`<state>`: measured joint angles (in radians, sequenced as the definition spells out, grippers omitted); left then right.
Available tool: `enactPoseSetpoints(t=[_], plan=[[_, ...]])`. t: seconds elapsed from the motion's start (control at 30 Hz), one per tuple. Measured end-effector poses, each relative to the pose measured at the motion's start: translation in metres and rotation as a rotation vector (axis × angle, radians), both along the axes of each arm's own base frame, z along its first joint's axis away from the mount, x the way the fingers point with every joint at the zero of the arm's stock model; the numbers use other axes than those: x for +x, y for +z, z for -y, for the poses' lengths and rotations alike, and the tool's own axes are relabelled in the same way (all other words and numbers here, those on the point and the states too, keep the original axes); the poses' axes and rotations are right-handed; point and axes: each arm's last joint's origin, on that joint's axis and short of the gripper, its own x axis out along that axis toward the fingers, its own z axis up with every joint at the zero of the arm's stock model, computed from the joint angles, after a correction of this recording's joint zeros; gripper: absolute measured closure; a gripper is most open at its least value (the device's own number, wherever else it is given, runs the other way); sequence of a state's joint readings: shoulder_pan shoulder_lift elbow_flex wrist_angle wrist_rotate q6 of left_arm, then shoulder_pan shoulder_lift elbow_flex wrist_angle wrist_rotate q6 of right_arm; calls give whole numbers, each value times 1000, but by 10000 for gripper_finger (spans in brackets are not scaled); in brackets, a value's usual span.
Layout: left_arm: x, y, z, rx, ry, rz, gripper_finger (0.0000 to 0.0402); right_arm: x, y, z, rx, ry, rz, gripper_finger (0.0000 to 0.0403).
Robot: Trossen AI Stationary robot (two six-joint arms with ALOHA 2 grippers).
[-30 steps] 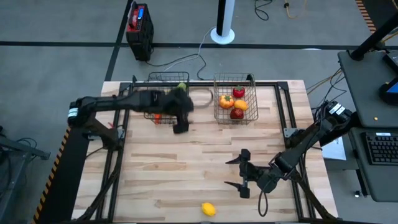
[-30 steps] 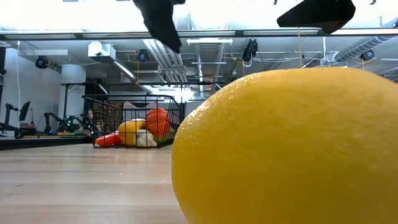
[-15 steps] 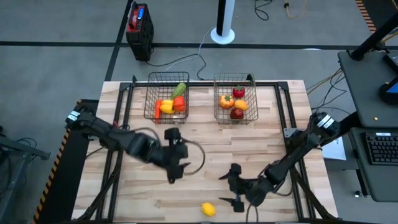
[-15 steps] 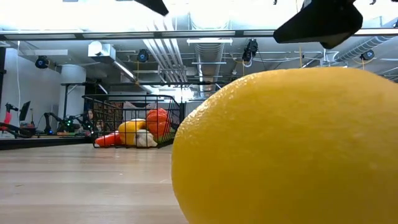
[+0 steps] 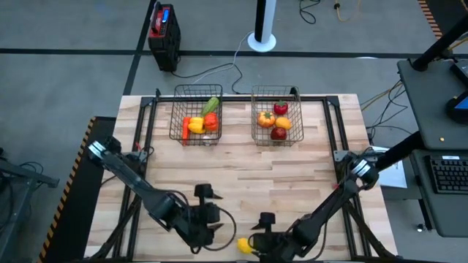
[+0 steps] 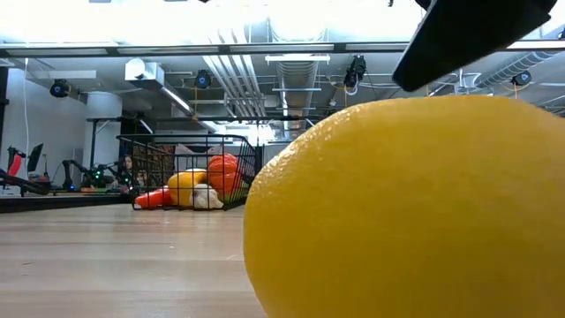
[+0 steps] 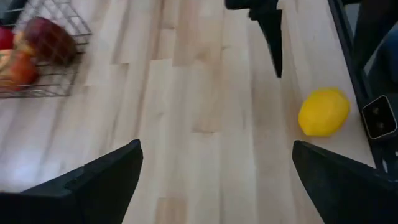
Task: Sort produce into baskets
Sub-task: Put the orange lemon into the gold wire basket
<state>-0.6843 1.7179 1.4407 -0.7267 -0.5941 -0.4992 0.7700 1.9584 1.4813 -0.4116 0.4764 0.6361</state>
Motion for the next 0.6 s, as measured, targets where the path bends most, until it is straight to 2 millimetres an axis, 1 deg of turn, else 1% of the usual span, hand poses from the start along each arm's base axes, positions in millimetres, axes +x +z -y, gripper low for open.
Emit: enactPoseSetpoints(t=[0.1,0.23,0.37,0.43,0.6], plan=[[8,-18,10,21,-9,-26,15,9,-8,-9,9,10,-9,39],[15,-35,23,29,-17,-43,27,13,-19,-15,17,19,-38,39],[17,-47,37,35,-35,-60,36,14,-24,-16,15,10,-47,39],[18,-49,43,33,-46,-59,39,14,-28,-16,4,15,-52,39],[23,-54,46,41,-43,-64,43,18,-38,-16,-13,20,-59,39]])
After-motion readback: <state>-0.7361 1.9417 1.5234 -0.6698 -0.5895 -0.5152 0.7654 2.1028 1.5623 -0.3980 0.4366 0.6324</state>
